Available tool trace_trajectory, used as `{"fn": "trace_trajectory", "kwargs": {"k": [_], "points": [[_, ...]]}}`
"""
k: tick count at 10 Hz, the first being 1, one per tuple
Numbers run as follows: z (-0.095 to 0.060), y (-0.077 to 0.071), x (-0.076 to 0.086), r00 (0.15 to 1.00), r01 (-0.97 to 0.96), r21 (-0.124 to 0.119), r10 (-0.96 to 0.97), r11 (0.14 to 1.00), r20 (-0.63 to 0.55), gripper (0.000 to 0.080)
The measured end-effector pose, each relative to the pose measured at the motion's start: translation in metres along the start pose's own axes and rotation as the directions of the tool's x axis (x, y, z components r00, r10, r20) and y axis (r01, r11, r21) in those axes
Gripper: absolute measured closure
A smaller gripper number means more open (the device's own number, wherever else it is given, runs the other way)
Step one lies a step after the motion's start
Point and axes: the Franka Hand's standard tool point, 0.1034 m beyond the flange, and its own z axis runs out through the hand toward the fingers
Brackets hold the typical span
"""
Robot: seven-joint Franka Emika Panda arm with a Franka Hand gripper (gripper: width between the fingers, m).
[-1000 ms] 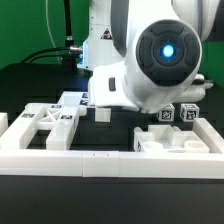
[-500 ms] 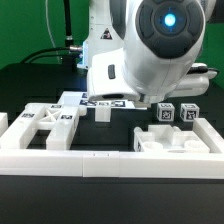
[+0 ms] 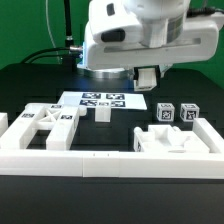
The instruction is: Assemble chair
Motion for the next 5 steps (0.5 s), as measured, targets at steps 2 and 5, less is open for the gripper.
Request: {"fn": "trace_trajectory", "kwargs": {"k": [2,5], "points": [[-0.001,0.003,-0.001,0.986,-0.003,-0.014,0.001,1.0,-0.167,0.0514],[-0.02,-0.004,0.006,0.942,0.002,-0.031,-0.012,1.0,-0.336,0.0514]]}}
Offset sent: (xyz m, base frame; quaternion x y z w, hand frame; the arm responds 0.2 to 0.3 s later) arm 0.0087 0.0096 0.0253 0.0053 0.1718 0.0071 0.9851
